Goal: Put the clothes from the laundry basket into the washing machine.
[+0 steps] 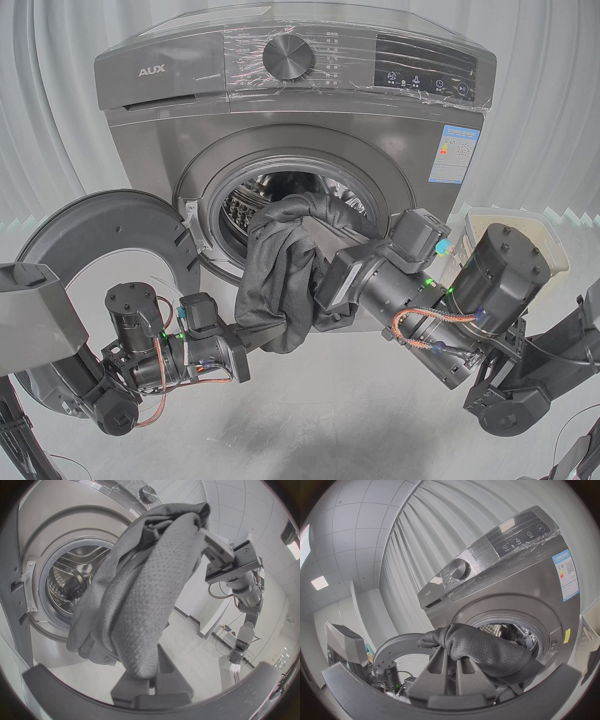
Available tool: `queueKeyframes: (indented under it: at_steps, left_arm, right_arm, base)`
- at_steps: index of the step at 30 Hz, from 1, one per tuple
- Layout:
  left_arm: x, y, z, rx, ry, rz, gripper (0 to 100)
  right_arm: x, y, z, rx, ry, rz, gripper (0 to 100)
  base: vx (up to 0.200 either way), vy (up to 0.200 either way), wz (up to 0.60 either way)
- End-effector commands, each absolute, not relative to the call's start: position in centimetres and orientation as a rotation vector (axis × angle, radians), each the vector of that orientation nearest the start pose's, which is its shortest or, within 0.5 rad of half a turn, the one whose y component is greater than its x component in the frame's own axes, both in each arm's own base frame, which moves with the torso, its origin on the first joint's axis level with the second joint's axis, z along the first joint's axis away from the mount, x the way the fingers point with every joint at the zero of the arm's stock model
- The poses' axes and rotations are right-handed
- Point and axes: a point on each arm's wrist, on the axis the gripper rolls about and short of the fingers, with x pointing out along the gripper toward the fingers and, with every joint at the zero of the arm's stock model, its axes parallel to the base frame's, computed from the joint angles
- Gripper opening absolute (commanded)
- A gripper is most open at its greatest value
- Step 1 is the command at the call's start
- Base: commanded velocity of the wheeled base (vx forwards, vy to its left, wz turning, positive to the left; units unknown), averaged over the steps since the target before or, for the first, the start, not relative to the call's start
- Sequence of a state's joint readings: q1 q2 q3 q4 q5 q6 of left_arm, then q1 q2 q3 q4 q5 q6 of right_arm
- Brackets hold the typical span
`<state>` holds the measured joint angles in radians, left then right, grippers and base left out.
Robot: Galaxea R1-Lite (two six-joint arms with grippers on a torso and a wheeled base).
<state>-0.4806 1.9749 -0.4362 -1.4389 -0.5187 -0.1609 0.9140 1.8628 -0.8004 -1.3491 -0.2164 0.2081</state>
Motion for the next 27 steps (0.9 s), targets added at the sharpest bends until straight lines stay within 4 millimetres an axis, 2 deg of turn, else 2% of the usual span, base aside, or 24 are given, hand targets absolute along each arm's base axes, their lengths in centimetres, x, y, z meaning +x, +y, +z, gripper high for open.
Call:
queueKeyframes:
  at_steps: [1, 4, 5, 13, 19, 27]
  left_arm:
    - [24.8, -14.9, 9.7, -0.147, 0.169, -1.012, 0]
    - [23.9, -15.0, 9.9, -0.146, 0.162, -1.031, 0]
    - [23.6, -15.1, 10.1, -0.146, 0.158, -1.036, 0]
    - [23.9, -15.4, 11.0, -0.146, 0.092, -1.026, 0]
    - [24.1, -15.6, 11.8, -0.150, 0.054, -1.025, 0]
    - [25.8, -16.2, 13.4, -0.164, -0.034, -0.934, 0]
  right_arm:
    - [21.5, 26.0, 19.6, 0.345, -0.167, 0.698, 0]
    - [21.9, 25.8, 18.9, 0.333, -0.149, 0.692, 0]
    - [21.9, 25.7, 18.7, 0.329, -0.142, 0.698, 100]
    - [22.7, 25.4, 17.2, 0.294, -0.092, 0.666, 100]
    - [22.5, 25.1, 16.6, 0.274, -0.075, 0.663, 100]
    - [23.1, 22.9, 15.0, 0.210, -0.022, 0.597, 100]
  base:
    - [0.000, 0.000, 0.00]
    - [0.000, 0.000, 0.00]
    - [0.000, 0.000, 0.00]
    - [0.000, 0.000, 0.00]
    - [0.000, 0.000, 0.00]
    - [0.000, 0.000, 0.00]
